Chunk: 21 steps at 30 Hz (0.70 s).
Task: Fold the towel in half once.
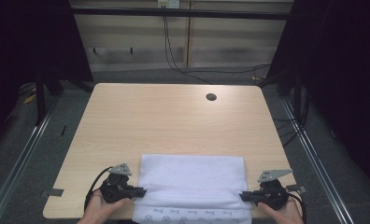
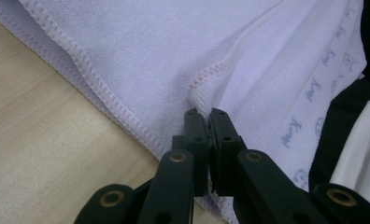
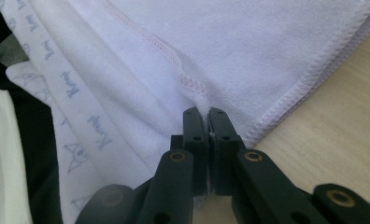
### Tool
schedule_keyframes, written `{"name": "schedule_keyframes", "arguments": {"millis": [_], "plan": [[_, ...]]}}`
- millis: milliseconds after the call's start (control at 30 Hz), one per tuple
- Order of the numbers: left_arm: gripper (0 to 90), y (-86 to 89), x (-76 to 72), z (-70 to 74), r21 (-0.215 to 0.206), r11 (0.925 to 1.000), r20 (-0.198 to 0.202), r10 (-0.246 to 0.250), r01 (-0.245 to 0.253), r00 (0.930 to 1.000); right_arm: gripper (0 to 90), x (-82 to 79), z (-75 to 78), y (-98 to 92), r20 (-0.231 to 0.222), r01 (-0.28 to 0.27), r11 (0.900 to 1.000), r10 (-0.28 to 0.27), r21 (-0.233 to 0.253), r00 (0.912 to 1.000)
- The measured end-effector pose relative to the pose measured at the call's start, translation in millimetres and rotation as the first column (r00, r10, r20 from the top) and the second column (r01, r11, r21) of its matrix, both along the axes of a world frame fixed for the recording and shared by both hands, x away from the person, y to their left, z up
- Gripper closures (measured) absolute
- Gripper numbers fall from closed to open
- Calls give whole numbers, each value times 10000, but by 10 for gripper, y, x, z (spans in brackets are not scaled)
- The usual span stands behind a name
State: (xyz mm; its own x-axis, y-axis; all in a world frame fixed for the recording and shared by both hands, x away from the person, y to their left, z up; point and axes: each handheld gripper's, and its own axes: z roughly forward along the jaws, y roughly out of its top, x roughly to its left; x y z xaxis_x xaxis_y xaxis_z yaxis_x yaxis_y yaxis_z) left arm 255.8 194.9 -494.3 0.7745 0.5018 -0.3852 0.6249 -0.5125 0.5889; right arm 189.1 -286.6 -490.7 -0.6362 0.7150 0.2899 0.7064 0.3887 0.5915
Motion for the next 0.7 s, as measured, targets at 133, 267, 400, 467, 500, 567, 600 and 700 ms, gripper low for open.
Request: {"name": "schedule_keyframes", "arguments": {"millis": [133, 267, 400, 467, 500, 567, 600, 700], "plan": [[881, 6, 84, -15, -64, 9999, 223, 84, -83, 9997, 876, 50, -16, 5, 106, 119, 9999, -121, 107, 9999], [882, -25, 210, -8, 124, 9996, 707, 238, -247, 9972, 876, 169, -17, 29, 173, 75, 10000, -75, 51, 9998], [882, -27, 401, -25, 34, 9986, 729, 516, -519, 9960, 875, 279, -20, 64, 467, 129, 9998, -122, -159, 9988], [882, -37, 486, -31, 8, 9979, 851, 646, -649, 9943, 876, 336, -25, 82, 516, 182, 9997, -175, -132, 9985], [882, -37, 534, -39, -48, 9972, 884, 754, -752, 9932, 876, 353, -29, 86, 562, 212, 9997, -205, -108, 9982], [882, -42, 622, -46, -92, 9973, 880, 739, -734, 9934, 876, 414, -38, 87, 560, 342, 9994, -341, -2, 9978], [882, -52, 667, -44, -21, 9973, 1007, 730, -731, 9922, 875, 434, -42, 90, 570, 435, 9990, -436, 38, 9974], [881, -71, 779, -45, 79, 9964, 1188, 827, -842, 9895, 876, 537, -47, 91, 624, 658, 9978, -656, -16, 9959]]}}
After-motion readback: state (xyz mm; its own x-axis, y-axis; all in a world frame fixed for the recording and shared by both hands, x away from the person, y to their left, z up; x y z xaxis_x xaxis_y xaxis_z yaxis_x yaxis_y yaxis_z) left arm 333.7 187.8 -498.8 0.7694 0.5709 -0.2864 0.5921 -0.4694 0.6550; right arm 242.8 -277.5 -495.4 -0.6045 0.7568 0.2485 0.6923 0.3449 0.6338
